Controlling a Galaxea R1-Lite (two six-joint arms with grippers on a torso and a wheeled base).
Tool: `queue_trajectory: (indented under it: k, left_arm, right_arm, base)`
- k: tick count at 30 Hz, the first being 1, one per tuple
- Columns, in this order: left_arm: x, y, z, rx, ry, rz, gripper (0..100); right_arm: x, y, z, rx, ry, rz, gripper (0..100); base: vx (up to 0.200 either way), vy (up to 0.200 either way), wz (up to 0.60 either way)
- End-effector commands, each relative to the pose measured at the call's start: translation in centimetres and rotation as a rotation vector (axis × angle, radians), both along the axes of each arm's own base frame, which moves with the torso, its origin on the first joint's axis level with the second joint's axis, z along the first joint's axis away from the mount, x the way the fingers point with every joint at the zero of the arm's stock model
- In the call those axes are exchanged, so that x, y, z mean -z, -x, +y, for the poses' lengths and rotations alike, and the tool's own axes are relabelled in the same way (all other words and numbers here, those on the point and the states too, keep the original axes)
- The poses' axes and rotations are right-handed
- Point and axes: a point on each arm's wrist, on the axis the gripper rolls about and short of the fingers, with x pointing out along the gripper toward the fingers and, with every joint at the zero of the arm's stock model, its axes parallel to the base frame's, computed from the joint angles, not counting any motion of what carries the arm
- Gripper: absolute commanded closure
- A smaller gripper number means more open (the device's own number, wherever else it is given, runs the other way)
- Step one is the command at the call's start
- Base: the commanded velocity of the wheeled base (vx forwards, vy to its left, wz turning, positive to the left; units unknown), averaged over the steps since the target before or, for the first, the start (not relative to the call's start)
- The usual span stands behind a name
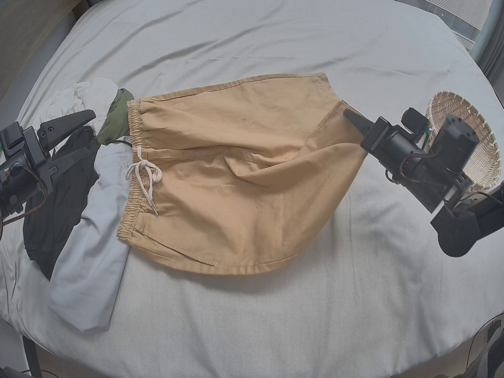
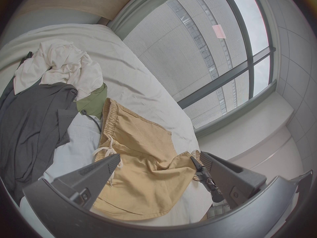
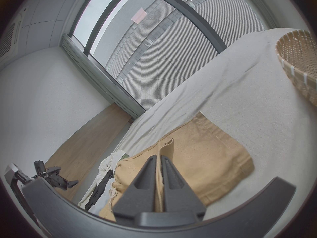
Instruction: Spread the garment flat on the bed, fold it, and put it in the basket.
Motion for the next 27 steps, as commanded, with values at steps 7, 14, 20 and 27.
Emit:
queue_trajectory:
  k: [7, 14, 20, 27]
  left_arm:
    - [0.3, -0.5, 0.0, -0.002, 0.002, -0.005, 0]
    - [0.6, -0.6, 0.1, -0.005, 0.001, 0.008, 0]
    - [0.7, -0.6, 0.1, -0.005, 0.002, 0.010, 0]
    - [0.9, -0.5, 0.1, -0.006, 0.001, 0.016, 0]
  right_arm:
    - [3.9, -7.2, 3.9, -0.014, 0.004, 0.007, 100]
    - [3.5, -8.2, 5.0, -0.025, -0.002, -0.005, 100]
    - [2.3, -7.9, 5.0, -0.018, -0.019, -0.027, 0]
    - [-2.7, -4.1, 2.0, 0.034, -0.060, -0.086, 0]
  base:
    - [0.000, 0.000, 0.00]
    - [0.000, 0.000, 0.00]
    - [0.000, 0.000, 0.00]
    - [0.000, 0.000, 0.00]
